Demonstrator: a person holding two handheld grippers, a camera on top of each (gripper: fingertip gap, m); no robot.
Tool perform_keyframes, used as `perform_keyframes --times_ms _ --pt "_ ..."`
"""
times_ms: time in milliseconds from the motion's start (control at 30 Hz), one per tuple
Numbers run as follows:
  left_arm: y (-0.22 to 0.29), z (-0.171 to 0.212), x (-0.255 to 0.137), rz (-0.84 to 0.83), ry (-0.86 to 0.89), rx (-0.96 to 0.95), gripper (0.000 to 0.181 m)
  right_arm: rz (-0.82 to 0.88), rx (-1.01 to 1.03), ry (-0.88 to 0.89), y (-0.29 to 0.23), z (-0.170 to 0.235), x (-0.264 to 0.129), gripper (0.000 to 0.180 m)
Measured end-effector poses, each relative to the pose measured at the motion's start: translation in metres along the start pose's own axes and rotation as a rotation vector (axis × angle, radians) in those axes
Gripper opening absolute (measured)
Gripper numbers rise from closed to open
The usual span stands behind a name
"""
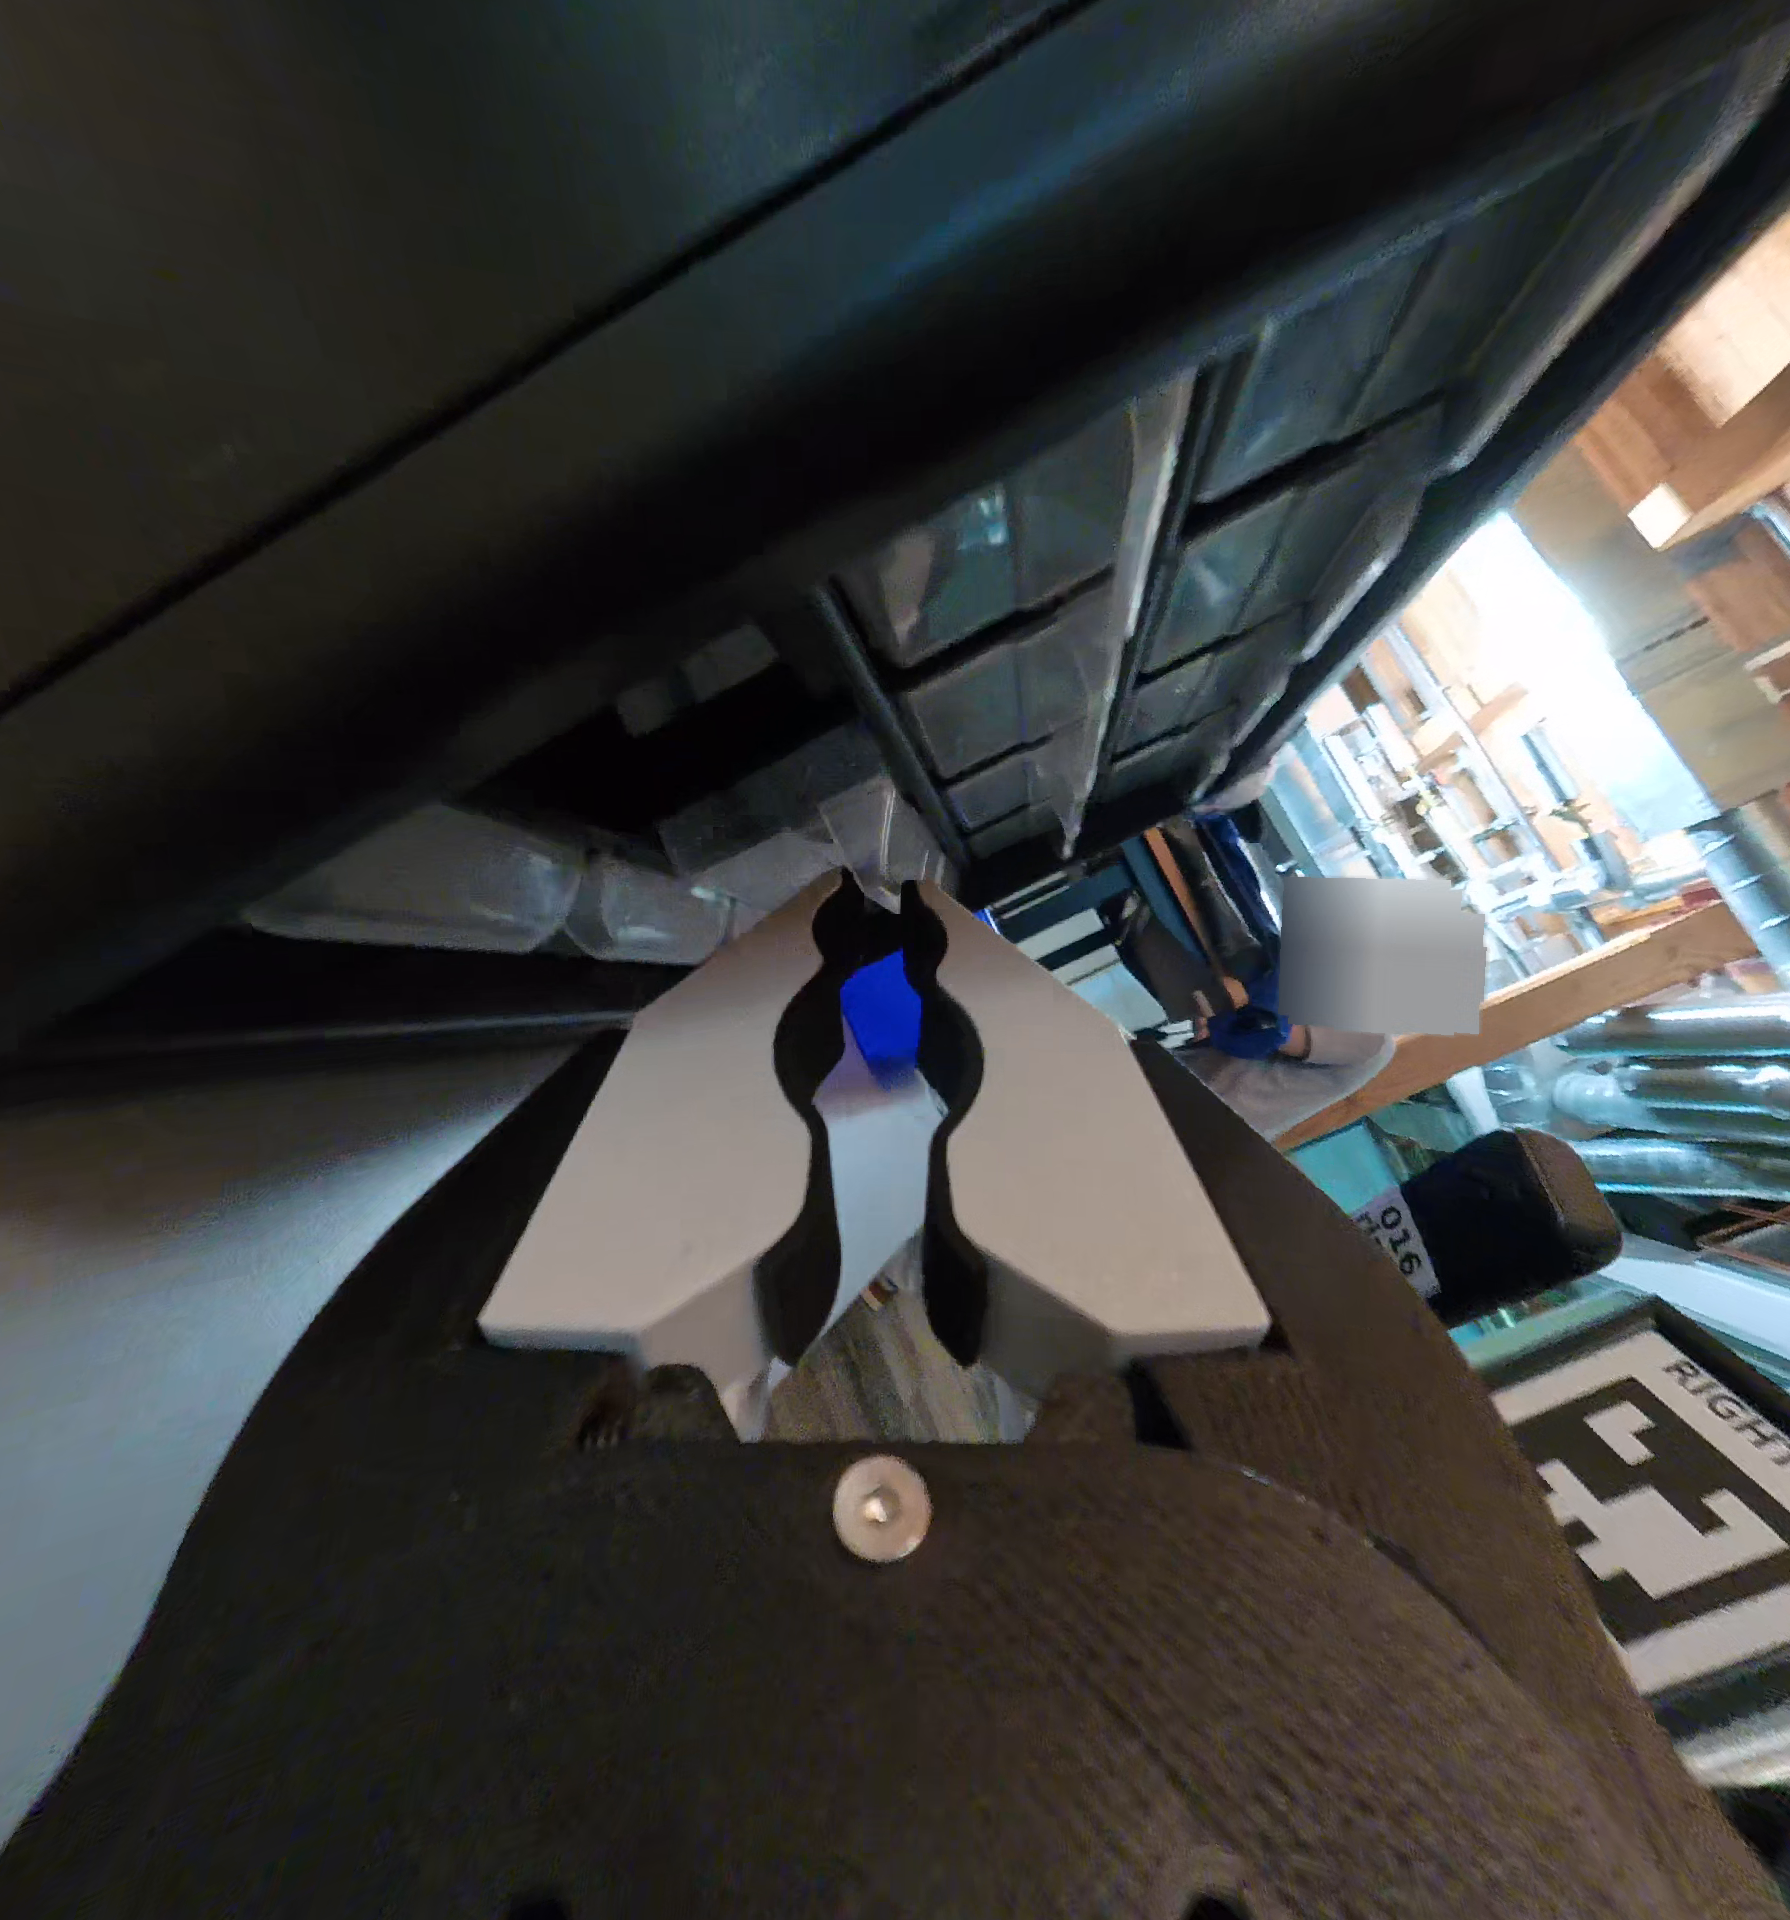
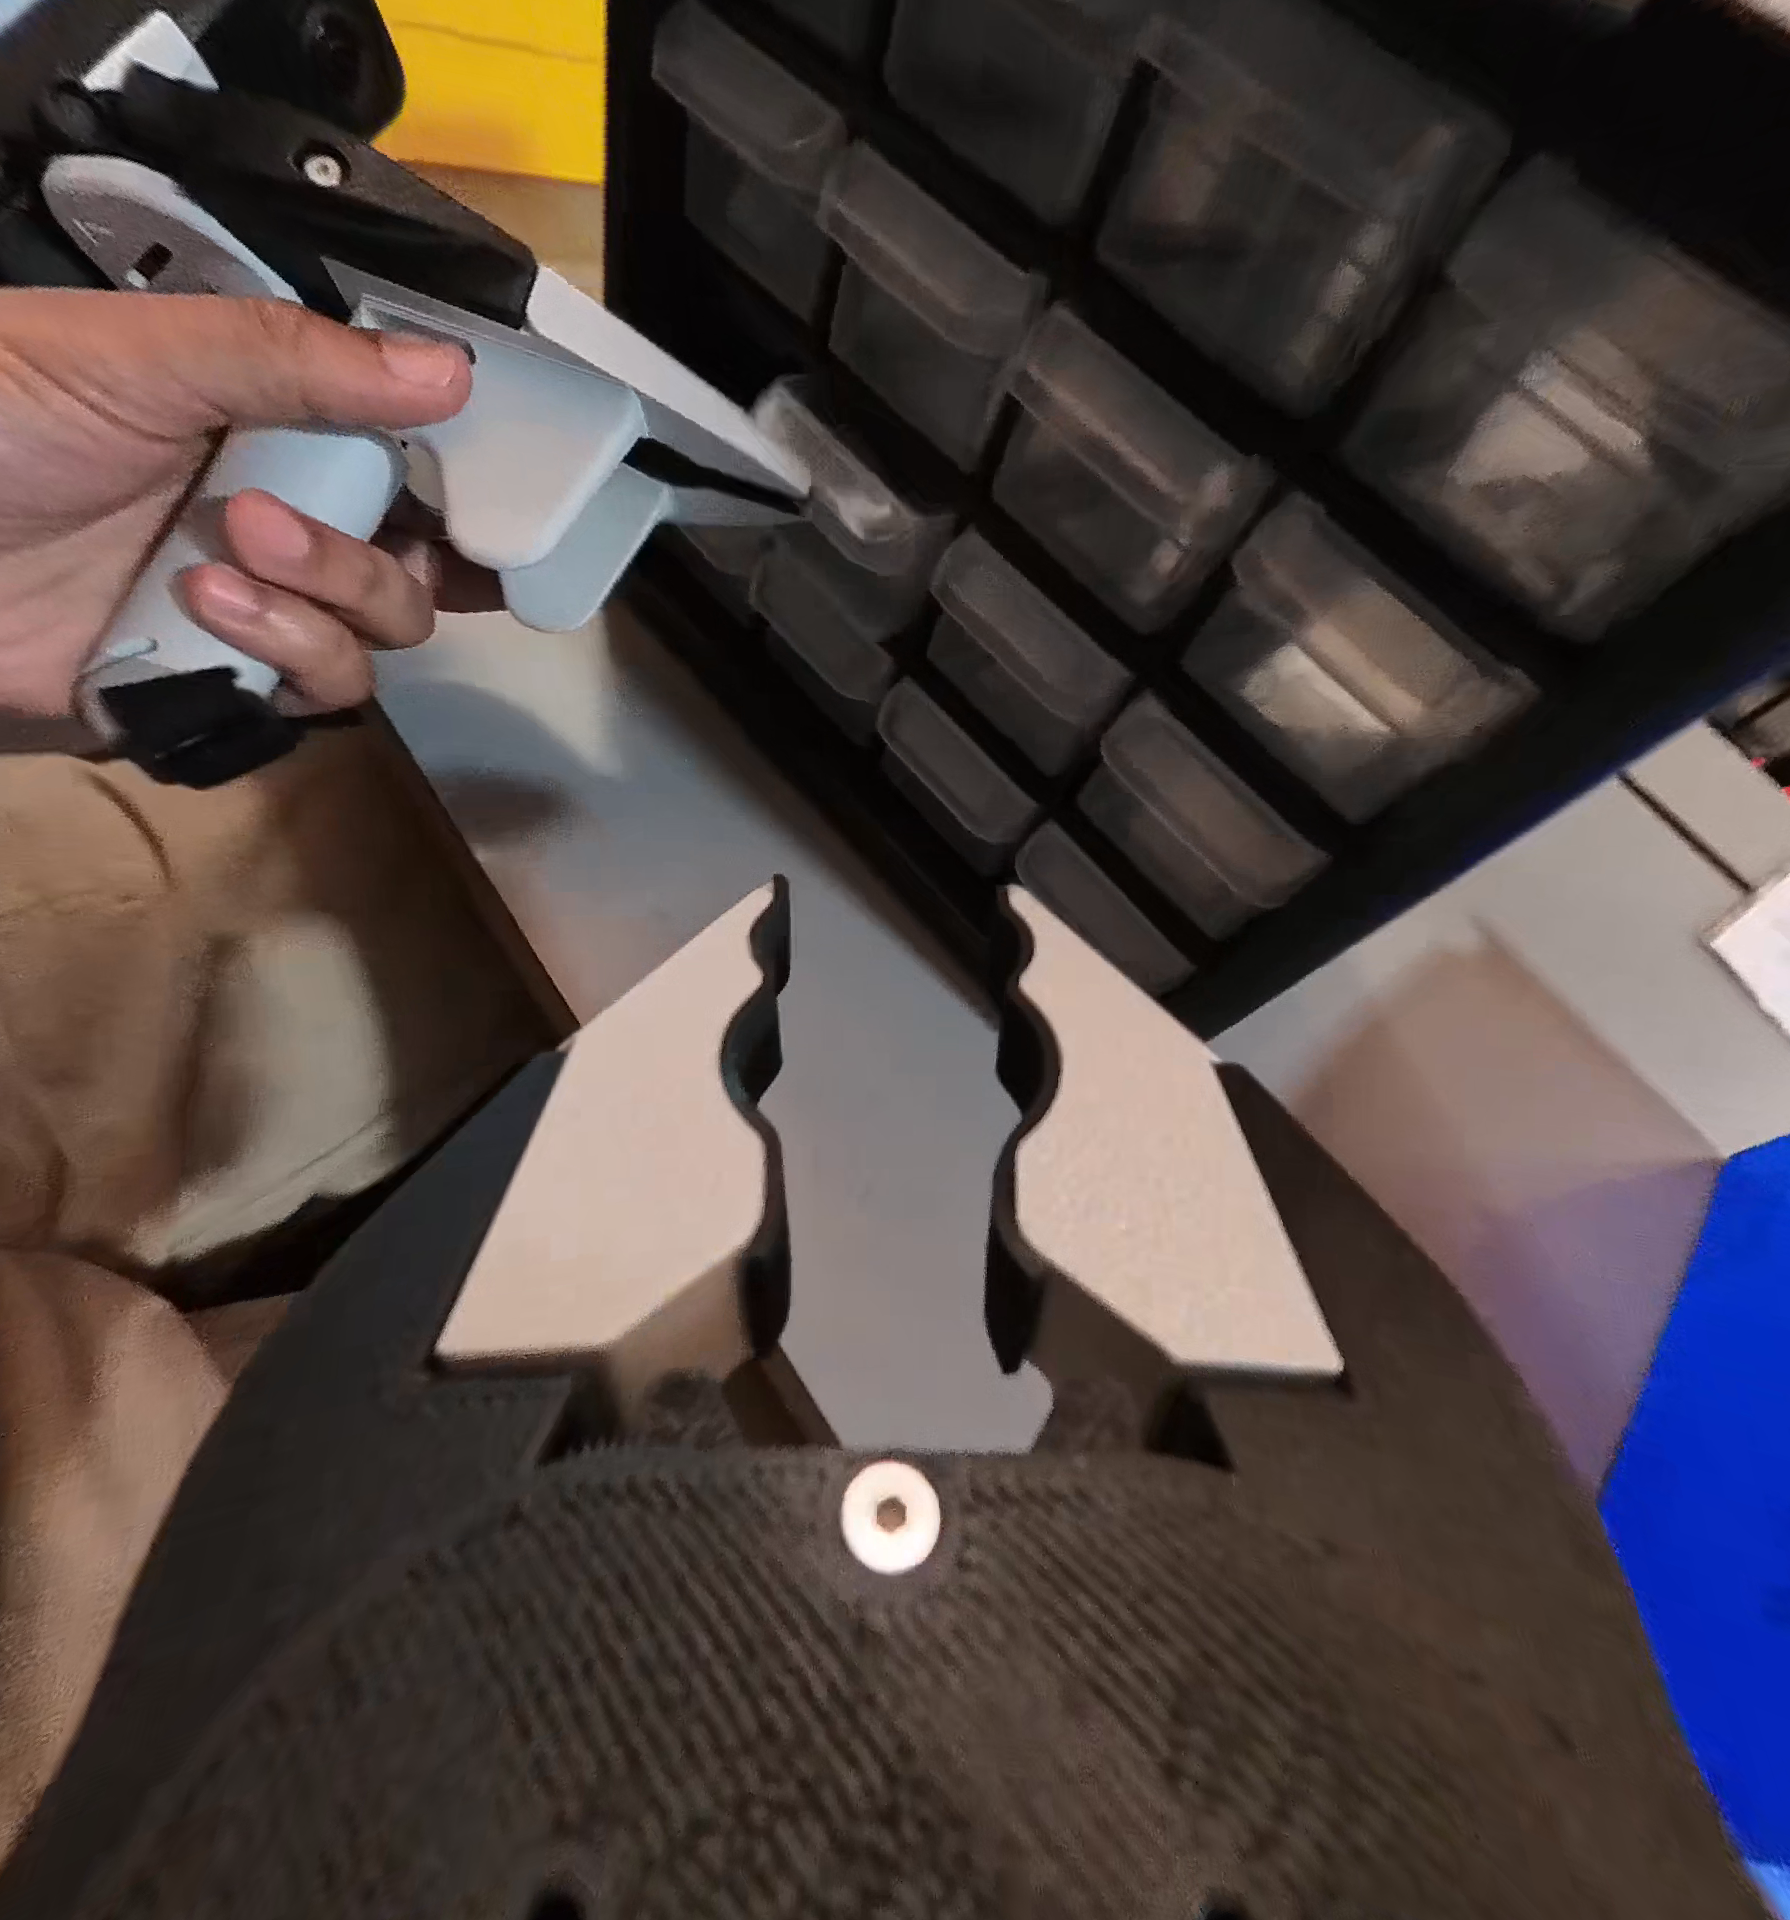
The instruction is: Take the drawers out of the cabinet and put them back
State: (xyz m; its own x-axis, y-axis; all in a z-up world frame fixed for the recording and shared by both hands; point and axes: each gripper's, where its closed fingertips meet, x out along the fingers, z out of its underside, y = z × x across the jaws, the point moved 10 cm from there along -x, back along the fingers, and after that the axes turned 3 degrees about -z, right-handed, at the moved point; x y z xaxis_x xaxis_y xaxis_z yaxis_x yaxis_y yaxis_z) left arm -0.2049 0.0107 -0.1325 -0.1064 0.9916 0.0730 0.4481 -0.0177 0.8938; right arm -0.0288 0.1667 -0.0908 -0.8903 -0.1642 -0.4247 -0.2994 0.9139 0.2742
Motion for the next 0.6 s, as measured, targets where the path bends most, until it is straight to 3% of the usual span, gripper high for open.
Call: perform_keyframes --times_ms 300,433,600 --pt "0.012 0.036 -0.026 0.037 -0.094 -0.025 0.0 0.065 -0.372 -0.046 -0.032 -0.025 0.029 0.041" --pt "0.012 0.046 -0.036 0.056 -0.106 -0.08 0.026 0.07 -0.516 -0.033 -0.045 -0.037 0.043 0.042" --pt "0.008 0.038 -0.052 0.008 -0.07 -0.042 0.034 0.116 -0.652 -0.018 -0.05 -0.05 0.059 0.04"
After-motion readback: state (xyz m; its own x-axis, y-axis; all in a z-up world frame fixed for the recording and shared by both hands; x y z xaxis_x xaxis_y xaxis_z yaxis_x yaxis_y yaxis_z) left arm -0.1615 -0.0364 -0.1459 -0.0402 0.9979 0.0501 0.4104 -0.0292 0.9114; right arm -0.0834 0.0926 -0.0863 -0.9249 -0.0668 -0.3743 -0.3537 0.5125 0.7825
